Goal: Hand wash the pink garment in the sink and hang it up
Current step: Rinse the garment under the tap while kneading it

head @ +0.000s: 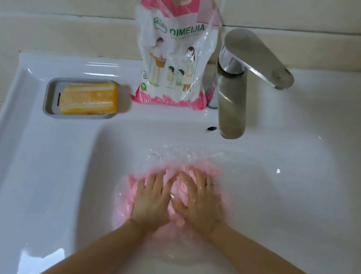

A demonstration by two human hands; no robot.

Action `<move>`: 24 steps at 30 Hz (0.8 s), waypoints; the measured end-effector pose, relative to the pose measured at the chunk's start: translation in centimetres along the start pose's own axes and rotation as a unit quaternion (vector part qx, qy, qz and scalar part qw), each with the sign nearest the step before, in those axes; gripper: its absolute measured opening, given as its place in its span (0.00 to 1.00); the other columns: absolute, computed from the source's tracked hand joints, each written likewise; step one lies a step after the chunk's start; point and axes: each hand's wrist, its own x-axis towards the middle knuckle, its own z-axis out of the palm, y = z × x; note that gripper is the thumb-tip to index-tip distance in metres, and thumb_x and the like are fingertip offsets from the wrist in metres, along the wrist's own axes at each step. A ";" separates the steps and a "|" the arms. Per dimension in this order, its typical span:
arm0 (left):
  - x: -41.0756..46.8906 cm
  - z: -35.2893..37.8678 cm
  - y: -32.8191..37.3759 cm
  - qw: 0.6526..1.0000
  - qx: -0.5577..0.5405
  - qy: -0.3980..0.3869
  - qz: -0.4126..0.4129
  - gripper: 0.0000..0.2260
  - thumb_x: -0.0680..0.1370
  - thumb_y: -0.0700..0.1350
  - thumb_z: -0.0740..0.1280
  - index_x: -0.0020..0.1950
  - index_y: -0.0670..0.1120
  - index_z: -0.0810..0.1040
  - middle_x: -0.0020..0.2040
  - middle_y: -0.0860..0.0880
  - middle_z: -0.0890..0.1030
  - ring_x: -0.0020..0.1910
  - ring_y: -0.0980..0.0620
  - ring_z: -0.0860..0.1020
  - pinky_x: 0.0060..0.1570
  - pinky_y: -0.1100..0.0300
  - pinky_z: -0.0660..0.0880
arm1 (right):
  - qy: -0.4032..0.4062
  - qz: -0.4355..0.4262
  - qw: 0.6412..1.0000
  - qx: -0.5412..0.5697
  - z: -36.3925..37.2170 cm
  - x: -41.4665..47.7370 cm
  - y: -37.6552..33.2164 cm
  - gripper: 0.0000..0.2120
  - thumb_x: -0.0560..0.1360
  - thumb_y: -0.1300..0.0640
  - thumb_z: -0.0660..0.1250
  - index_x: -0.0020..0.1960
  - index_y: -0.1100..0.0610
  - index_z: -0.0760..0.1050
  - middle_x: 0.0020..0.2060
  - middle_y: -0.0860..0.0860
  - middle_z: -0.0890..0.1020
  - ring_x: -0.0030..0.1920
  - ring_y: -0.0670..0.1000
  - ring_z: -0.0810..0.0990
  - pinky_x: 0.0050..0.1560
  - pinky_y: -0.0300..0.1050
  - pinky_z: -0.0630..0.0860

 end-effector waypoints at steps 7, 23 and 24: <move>1.5 2.4 0.2 0.996 -0.021 0.083 0.014 0.19 0.67 0.49 0.55 0.54 0.44 0.74 0.45 0.43 0.82 0.48 0.44 0.74 0.44 0.55 0.72 | 0.011 0.114 0.991 0.074 0.4 0.9 0.7 0.21 0.69 0.40 0.59 0.56 0.51 0.70 0.49 0.55 0.78 0.44 0.57 0.80 0.38 0.49 0.79; -0.6 -3.1 -0.8 0.971 -0.081 -0.223 0.019 0.41 0.62 0.64 0.43 0.73 0.53 0.62 0.67 0.50 0.73 0.65 0.49 0.70 0.61 0.57 0.65 | -0.209 0.364 0.893 0.163 -4.5 1.0 -1.2 0.22 0.76 0.43 0.62 0.62 0.55 0.63 0.55 0.55 0.79 0.55 0.59 0.78 0.45 0.46 0.67; -1.4 -3.5 -0.6 0.969 -0.086 -0.232 0.021 0.41 0.62 0.65 0.42 0.74 0.54 0.62 0.68 0.51 0.71 0.66 0.49 0.69 0.61 0.56 0.63 | -0.215 0.376 0.886 0.164 -4.3 -0.1 -1.7 0.22 0.76 0.41 0.61 0.62 0.55 0.64 0.54 0.55 0.79 0.55 0.59 0.78 0.45 0.46 0.68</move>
